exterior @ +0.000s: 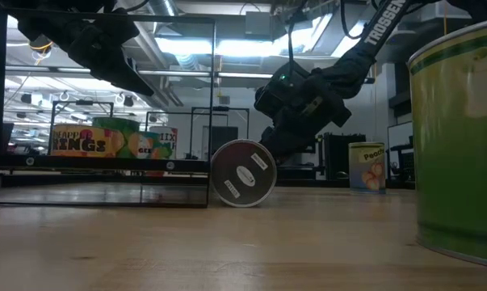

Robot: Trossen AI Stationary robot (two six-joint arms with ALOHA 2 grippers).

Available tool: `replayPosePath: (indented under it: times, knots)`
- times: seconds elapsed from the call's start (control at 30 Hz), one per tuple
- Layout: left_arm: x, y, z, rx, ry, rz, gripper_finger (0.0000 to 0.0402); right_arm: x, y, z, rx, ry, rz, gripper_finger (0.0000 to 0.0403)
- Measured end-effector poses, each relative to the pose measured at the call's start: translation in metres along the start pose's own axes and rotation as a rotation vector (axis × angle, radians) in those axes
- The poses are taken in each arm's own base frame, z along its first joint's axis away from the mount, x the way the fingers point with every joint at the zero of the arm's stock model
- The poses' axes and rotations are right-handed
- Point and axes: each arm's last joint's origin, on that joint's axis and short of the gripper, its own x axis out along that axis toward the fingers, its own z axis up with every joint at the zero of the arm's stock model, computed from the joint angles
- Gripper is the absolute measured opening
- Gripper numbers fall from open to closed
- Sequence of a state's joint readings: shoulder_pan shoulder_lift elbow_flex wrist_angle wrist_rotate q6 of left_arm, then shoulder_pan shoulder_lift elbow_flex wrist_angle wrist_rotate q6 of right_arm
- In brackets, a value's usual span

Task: Pick and place cans onto a shelf
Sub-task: Put the canned cherries on the shelf

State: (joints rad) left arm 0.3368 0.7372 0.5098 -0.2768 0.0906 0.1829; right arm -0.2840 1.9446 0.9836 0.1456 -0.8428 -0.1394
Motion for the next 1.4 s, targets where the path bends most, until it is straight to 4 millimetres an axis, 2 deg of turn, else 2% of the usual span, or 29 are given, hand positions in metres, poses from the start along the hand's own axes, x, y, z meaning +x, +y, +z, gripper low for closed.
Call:
replayPosePath:
  times: [0.23, 0.47, 0.93, 1.13, 1.4]
  knots:
    - [0.0, 0.0, 0.0, 0.0, 0.0, 0.0, 0.0089, 0.0, 0.0, 0.0, 0.0, 0.0, -0.002, 0.0042]
    - [0.0, 0.0, 0.0, 0.0, 0.0, 0.0, 0.0089, 0.0, 0.0, 0.0, 0.0, 0.0, -0.001, 0.0006]
    - [0.0, 0.0, 0.0, 0.0, 0.0, 0.0, 0.0089, -0.001, 0.0, 0.0, 0.001, -0.001, -0.003, 0.0002]
    - [0.0, 0.0, 0.0, 0.0, 0.0, 0.0, 0.0089, -0.001, 0.002, 0.0, 0.002, -0.012, 0.077, 0.0002]
    - [0.0, 0.0, 0.0, 0.0, 0.001, -0.001, 0.0089, -0.01, 0.011, 0.012, -0.035, -0.044, 0.092, 0.0002]
